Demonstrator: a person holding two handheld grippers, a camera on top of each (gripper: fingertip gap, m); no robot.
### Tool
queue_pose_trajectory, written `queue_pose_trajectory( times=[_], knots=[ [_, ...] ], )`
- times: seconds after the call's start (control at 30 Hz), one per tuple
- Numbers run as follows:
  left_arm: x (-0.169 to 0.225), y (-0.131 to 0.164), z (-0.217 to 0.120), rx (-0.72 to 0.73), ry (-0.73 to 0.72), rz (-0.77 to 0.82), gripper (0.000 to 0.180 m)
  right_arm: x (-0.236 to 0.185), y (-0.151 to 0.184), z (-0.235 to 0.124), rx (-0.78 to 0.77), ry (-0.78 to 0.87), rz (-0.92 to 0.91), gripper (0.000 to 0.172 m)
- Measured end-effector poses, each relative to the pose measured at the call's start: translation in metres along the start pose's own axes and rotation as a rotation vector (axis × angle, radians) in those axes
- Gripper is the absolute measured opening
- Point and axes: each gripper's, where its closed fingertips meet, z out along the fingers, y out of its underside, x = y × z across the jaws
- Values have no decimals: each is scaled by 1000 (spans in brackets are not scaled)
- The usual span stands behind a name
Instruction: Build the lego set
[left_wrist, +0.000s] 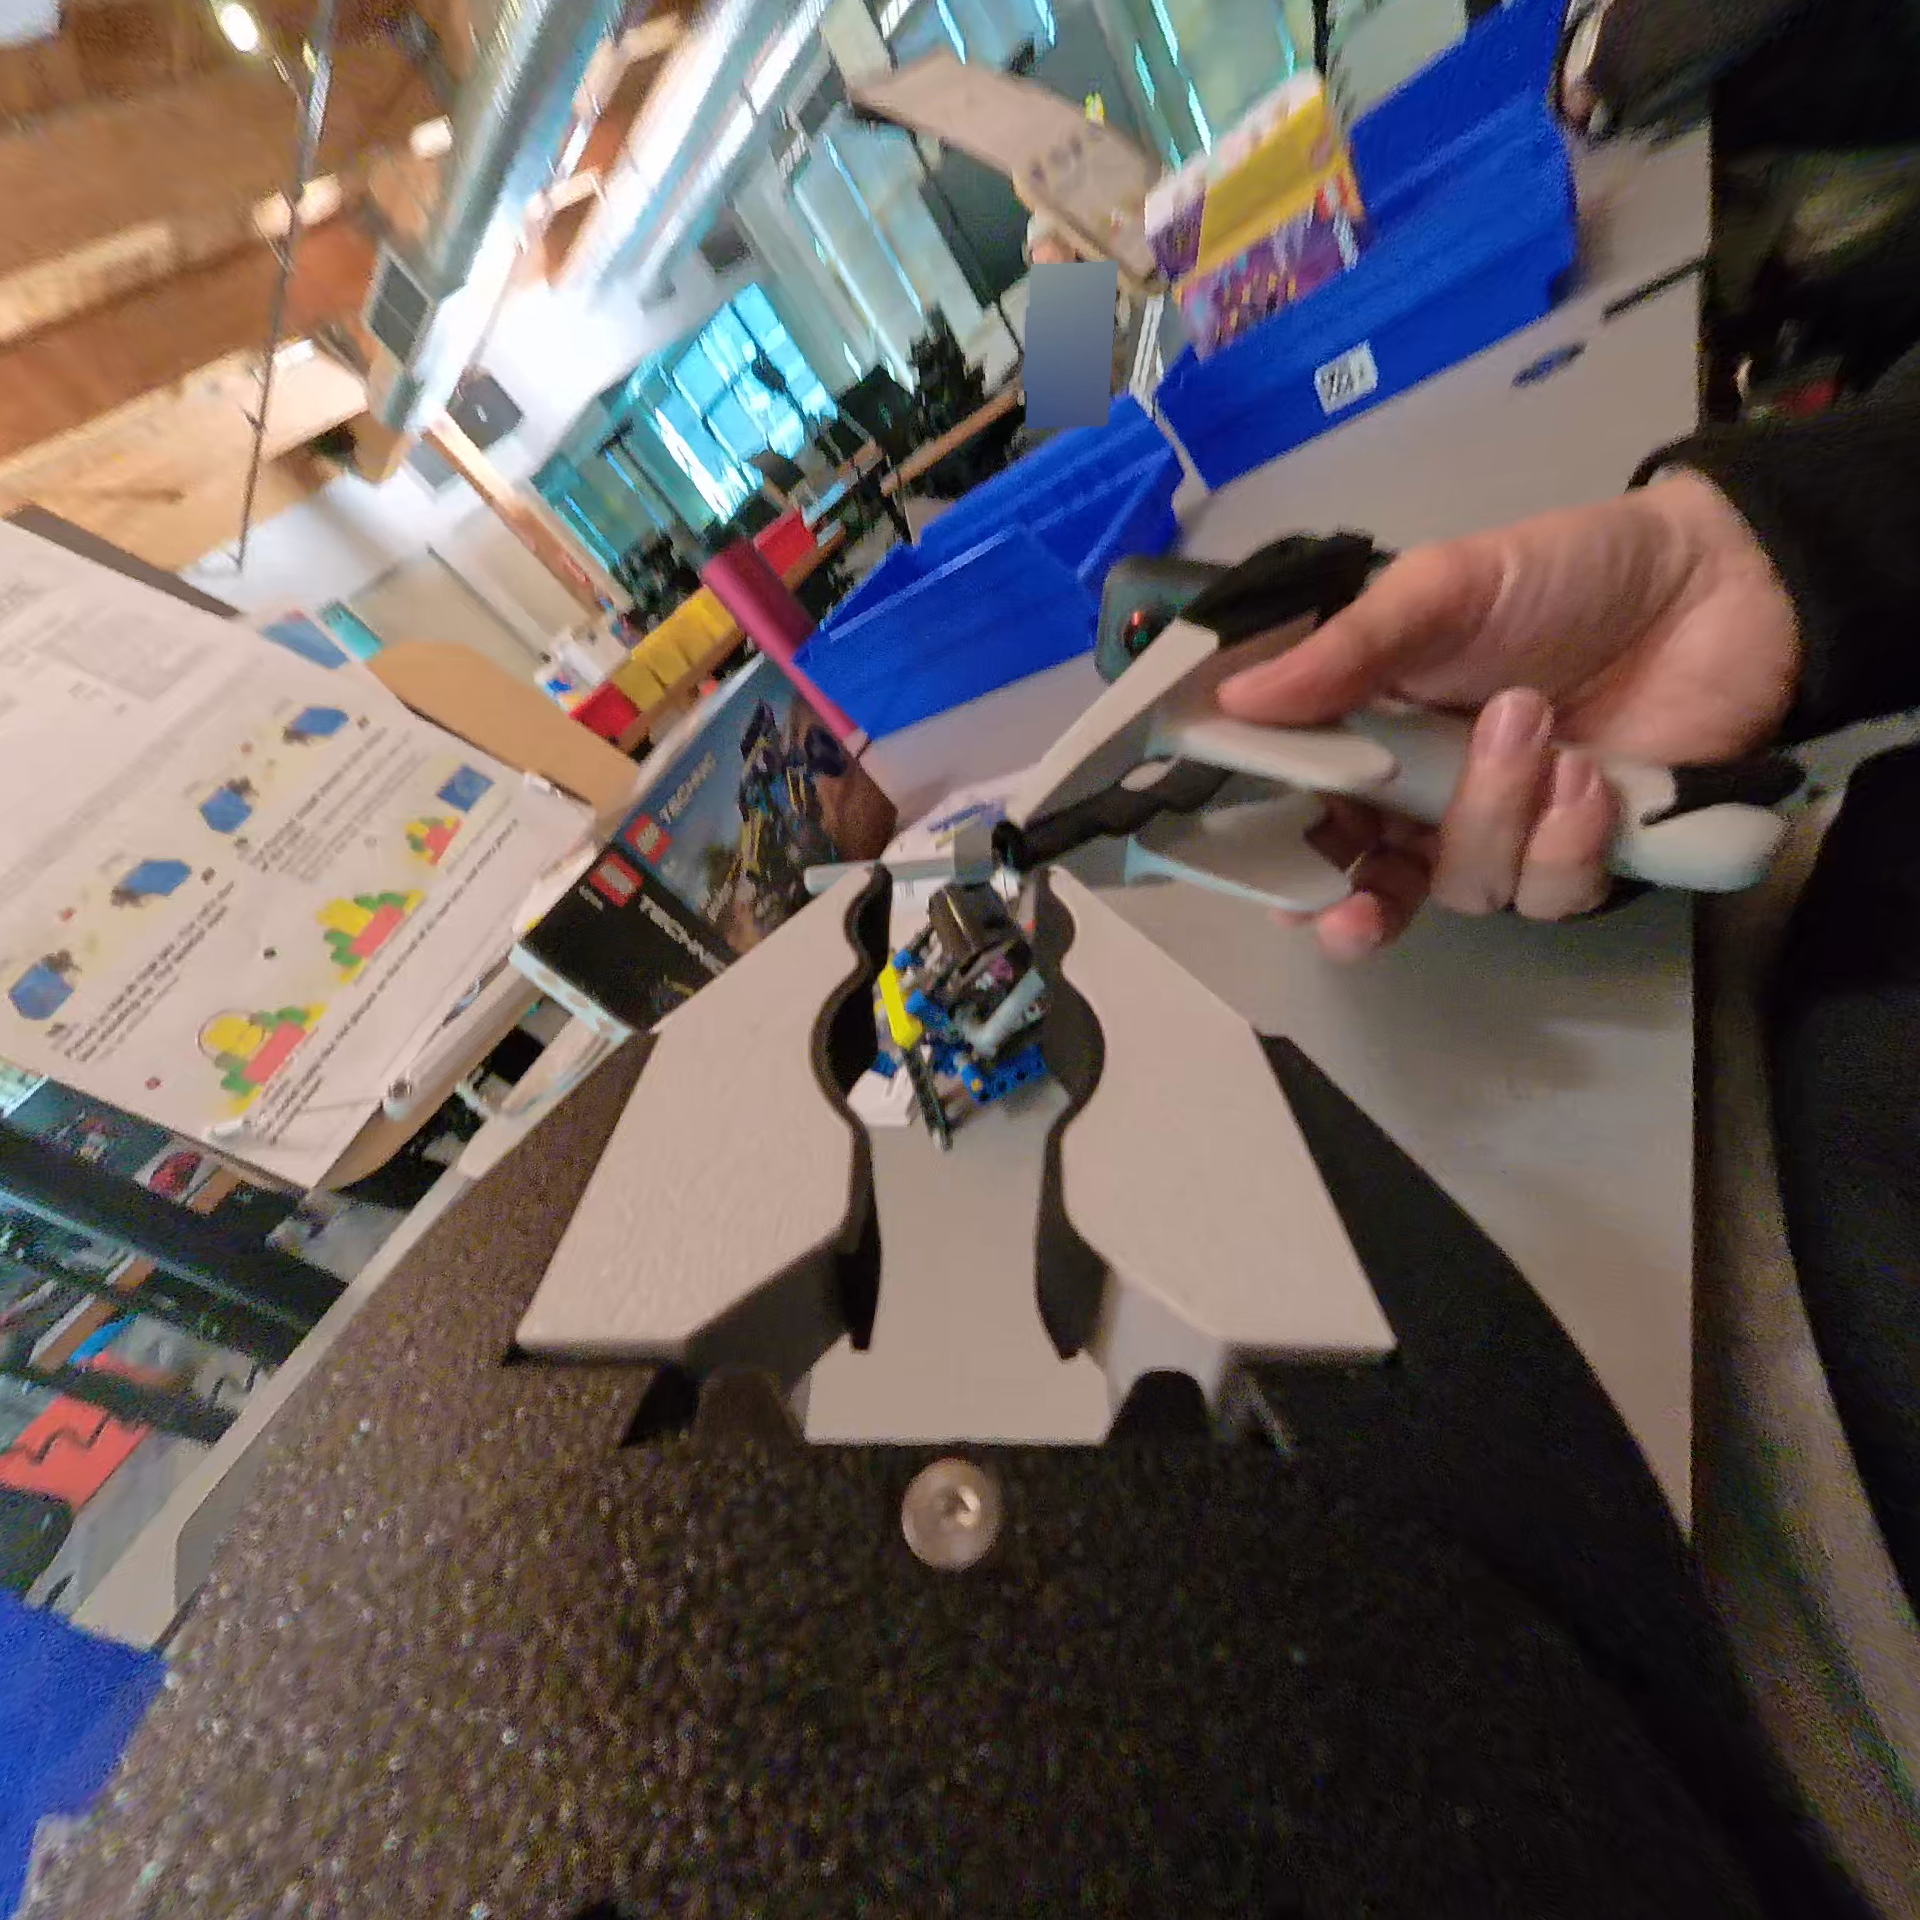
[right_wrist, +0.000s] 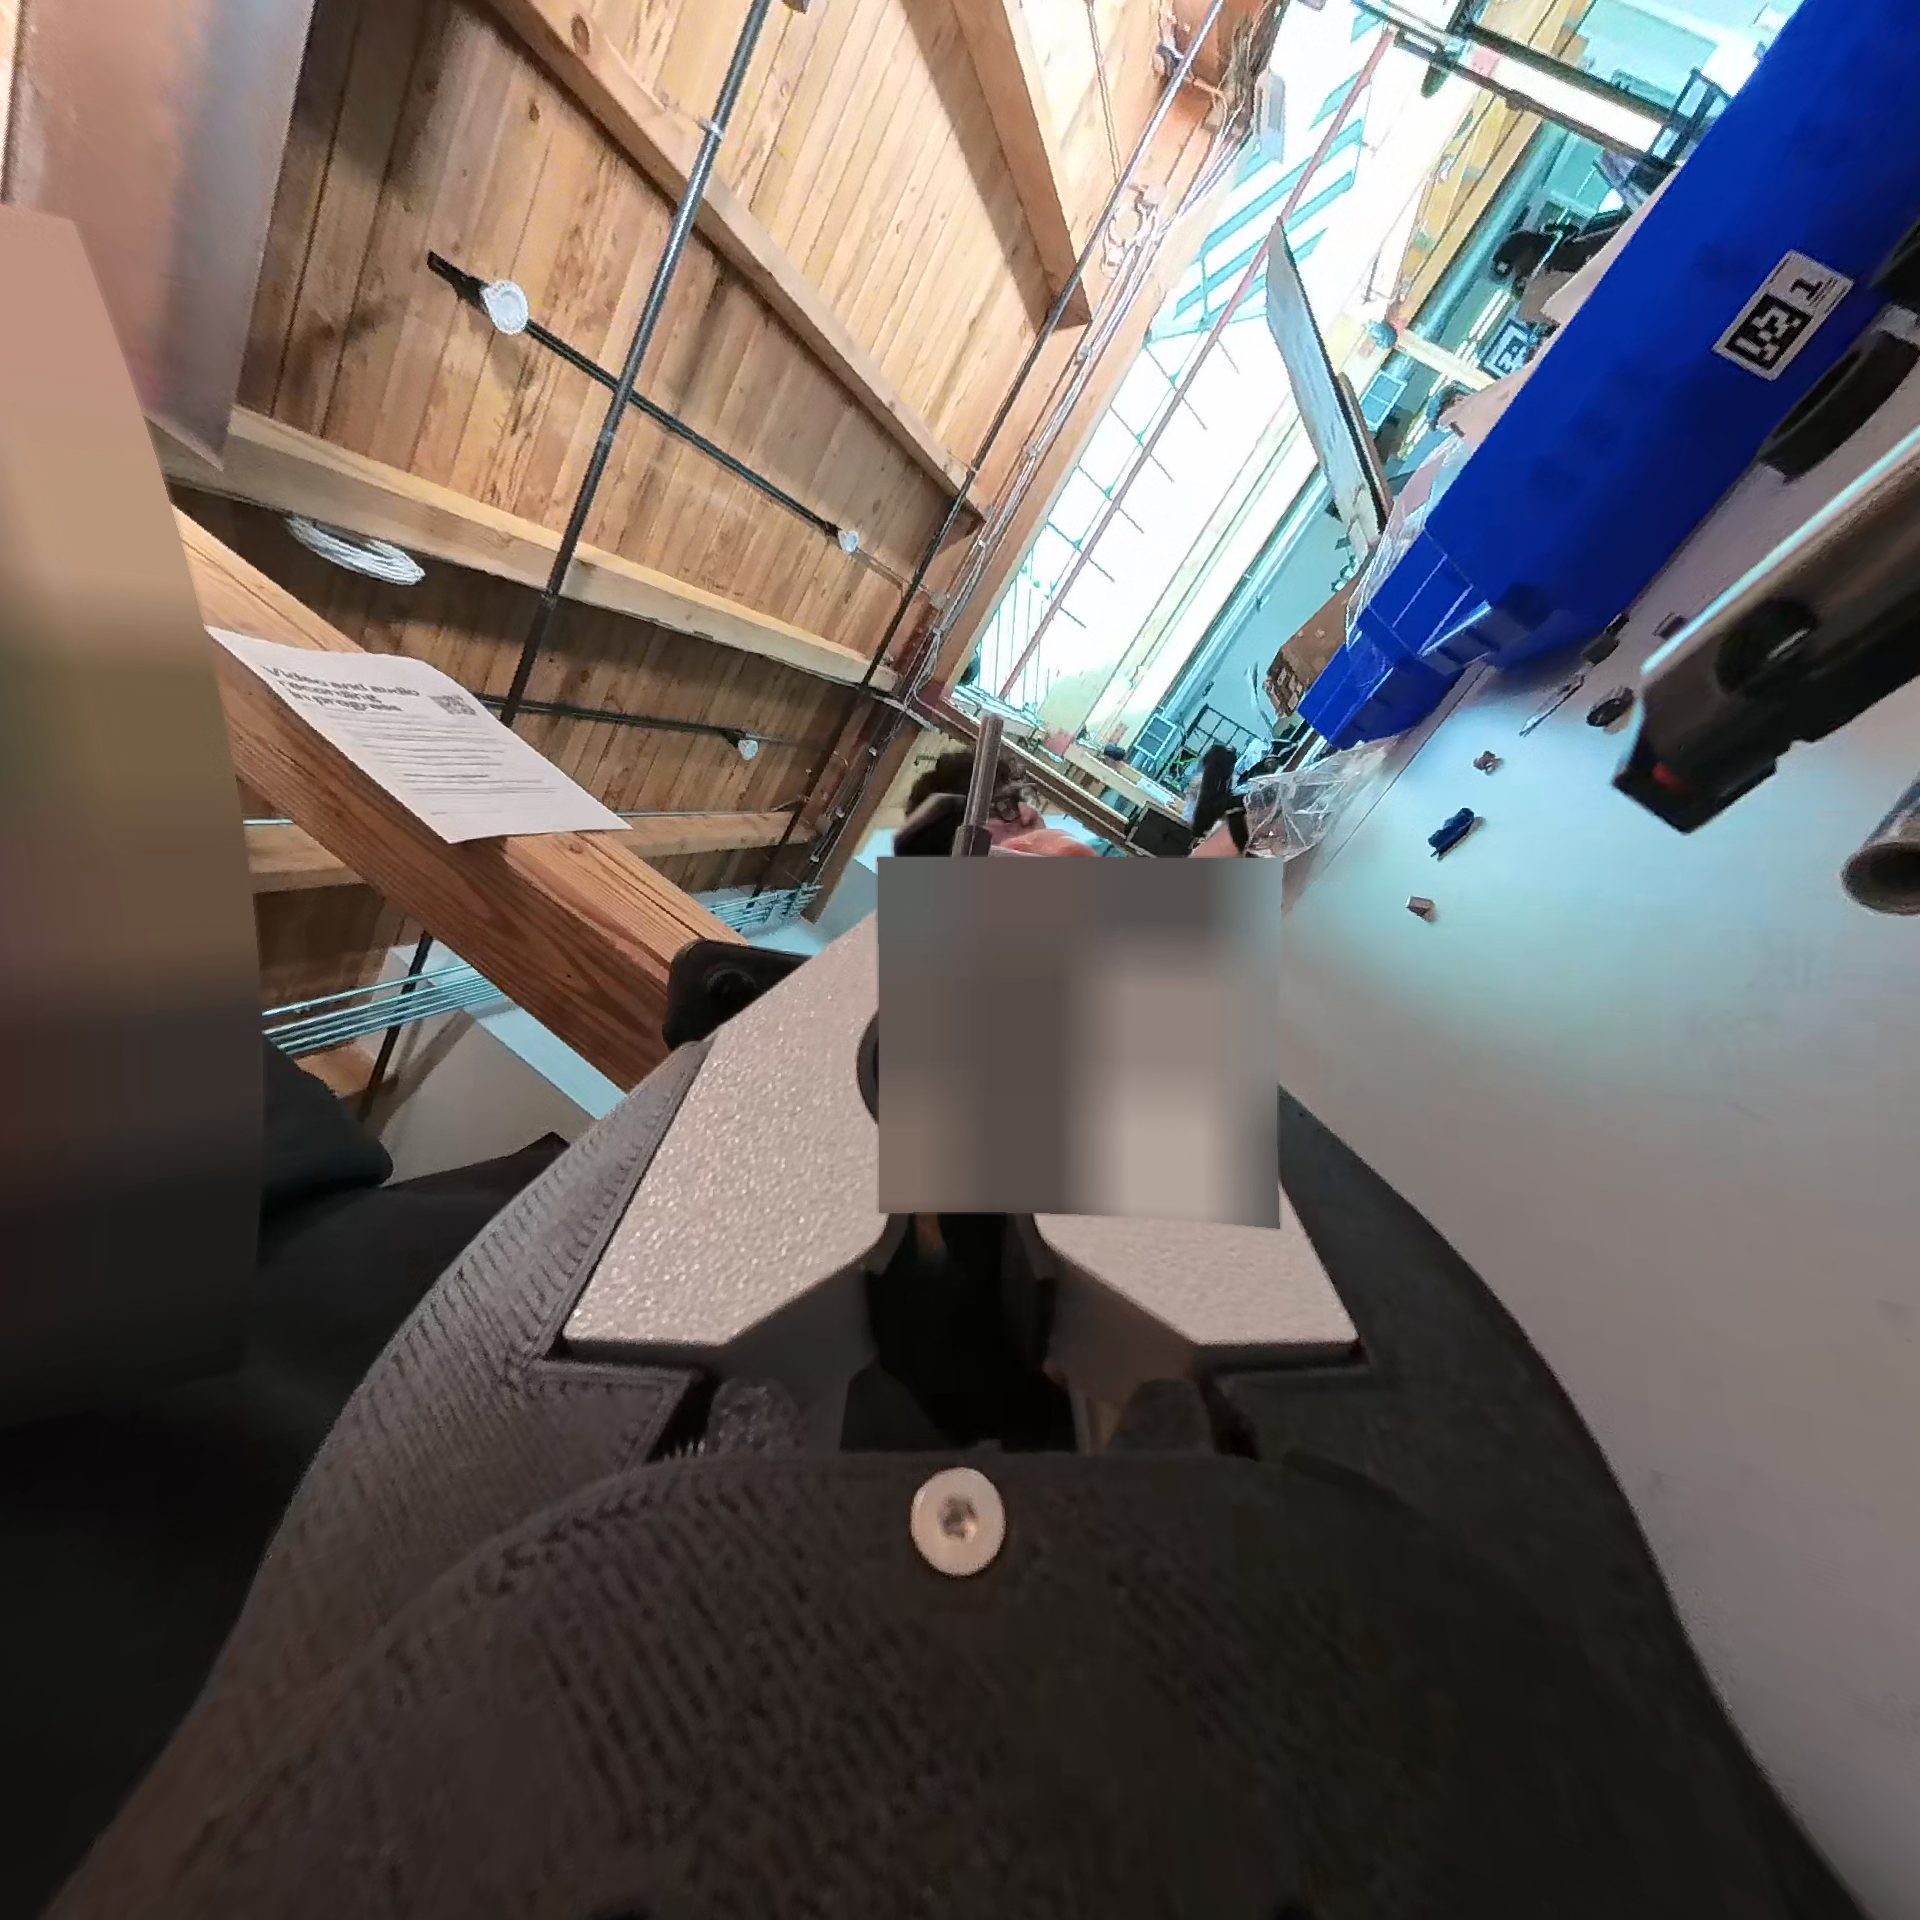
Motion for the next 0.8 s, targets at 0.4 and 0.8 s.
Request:
queue_pose_trajectory(
  times=[0.4,0.8],
  knots=[
    [0,8,6,-59,52,-335,22,-1,-4,2,-9,63,-158,5],
    [6,15,9,-109,62,-246,5,4,5,4,-68,123,-189,5]
  ],
)
